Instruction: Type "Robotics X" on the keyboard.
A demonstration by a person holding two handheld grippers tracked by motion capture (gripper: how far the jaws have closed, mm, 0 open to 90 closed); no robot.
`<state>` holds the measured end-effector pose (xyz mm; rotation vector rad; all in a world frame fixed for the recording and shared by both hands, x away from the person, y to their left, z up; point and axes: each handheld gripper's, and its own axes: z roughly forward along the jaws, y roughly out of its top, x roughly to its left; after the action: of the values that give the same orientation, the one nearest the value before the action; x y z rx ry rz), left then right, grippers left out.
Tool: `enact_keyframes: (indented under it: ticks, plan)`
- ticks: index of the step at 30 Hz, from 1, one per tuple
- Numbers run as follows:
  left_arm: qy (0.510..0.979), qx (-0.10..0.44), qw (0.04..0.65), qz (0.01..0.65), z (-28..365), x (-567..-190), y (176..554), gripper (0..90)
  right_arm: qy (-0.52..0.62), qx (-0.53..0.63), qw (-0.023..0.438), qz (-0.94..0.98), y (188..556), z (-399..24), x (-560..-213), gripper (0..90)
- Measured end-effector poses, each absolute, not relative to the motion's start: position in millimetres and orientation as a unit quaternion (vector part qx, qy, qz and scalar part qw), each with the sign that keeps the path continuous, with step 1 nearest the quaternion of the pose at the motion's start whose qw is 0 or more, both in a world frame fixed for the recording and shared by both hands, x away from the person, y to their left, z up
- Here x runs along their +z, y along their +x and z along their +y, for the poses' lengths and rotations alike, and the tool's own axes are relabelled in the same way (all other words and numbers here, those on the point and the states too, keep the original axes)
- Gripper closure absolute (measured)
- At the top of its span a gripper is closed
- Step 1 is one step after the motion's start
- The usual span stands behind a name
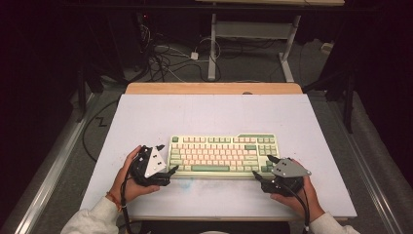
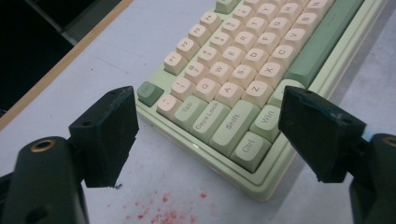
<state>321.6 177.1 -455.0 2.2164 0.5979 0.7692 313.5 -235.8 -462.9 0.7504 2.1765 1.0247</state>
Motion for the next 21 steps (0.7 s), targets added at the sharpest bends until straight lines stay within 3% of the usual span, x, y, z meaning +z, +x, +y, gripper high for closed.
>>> enact_keyframes:
  ticks: [9, 15, 21]
  plan:
    - [0.86, 0.283, 0.346, 0.248, 187.5, -463.2, 315.0, 19.4, 0.28, 0.389, 0.305, 0.823, 314.4, -232.3, -461.0, 35.3]
    - [0.863, 0.273, 0.338, 0.257, 191.0, -467.5, 311.0, 19.6, 0.275, 0.394, 0.291, 0.827, 319.8, -225.1, -454.8, 55.7]
    - [0.866, 0.268, 0.331, 0.261, 192.8, -469.6, 311.7, 19.4, 0.262, 0.391, 0.26, 0.843, 328.2, -215.7, -449.7, 82.5]
